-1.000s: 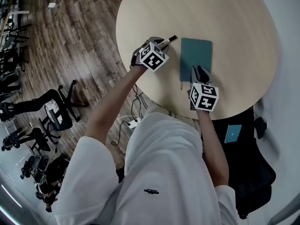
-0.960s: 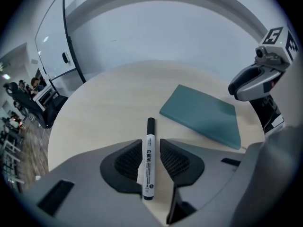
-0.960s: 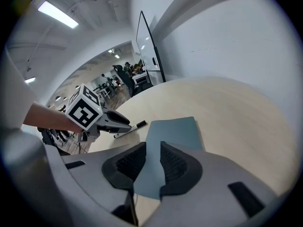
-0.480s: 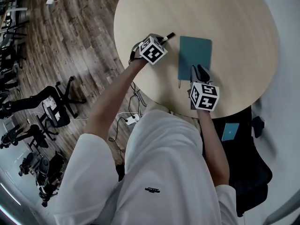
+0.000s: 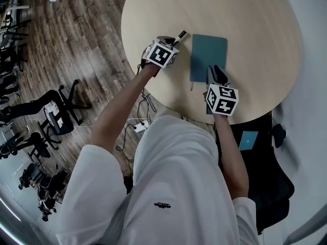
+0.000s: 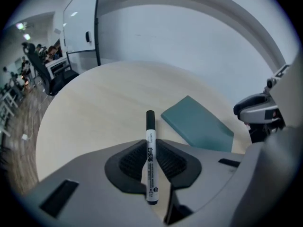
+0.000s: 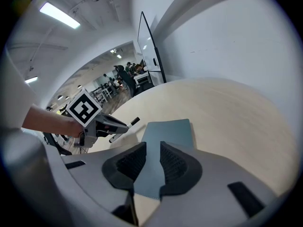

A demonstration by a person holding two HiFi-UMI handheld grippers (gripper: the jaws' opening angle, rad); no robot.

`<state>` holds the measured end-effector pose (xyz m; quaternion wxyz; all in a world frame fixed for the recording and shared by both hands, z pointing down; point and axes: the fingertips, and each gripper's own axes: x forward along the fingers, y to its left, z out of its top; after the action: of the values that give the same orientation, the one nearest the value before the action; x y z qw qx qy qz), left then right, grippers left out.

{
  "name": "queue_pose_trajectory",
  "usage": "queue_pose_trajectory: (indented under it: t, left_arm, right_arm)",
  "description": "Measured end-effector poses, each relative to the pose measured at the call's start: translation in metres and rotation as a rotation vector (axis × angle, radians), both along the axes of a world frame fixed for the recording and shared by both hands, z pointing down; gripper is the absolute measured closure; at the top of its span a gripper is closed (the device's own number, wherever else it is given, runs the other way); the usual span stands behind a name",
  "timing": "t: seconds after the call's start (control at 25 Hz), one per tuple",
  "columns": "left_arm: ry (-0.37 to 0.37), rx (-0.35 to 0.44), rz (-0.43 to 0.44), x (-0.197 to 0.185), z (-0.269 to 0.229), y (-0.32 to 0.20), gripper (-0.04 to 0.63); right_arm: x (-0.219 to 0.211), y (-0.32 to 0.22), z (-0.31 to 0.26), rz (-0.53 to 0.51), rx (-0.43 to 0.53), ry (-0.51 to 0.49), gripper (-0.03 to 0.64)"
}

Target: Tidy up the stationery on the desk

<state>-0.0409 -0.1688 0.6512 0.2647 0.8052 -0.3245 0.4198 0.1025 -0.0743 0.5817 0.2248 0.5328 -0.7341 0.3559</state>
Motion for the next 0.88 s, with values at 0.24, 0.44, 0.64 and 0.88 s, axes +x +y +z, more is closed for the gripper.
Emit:
queue_pose_trajectory:
  t: [0.24,0.44,0.64,0.88]
  left_arm:
    - [0.122,-0.075,-0.196,0.006,-0.018,0.019,0.520]
    - [0.203,-0.109,-0.342,0.016,-0.024,0.028,0.520]
    - [0.290,-0.167,-0.499,0.027,-0.019,0.039,0.520]
    - [0.315,-0.178,-0.570,0.037,-0.013,0.042,0.520]
  right_arm:
    - [0.009,0.001,-0.004,0.025,0.016,-0.005,0.508]
    - [0.017,-0.002,-0.007,0.050,0.031,-0.014,0.509]
    - [0.020,0.001,-0.008,0.065,0.030,-0.014,0.510]
    - [0.022,0.004,-0.009,0.083,0.027,-0.016,0.511]
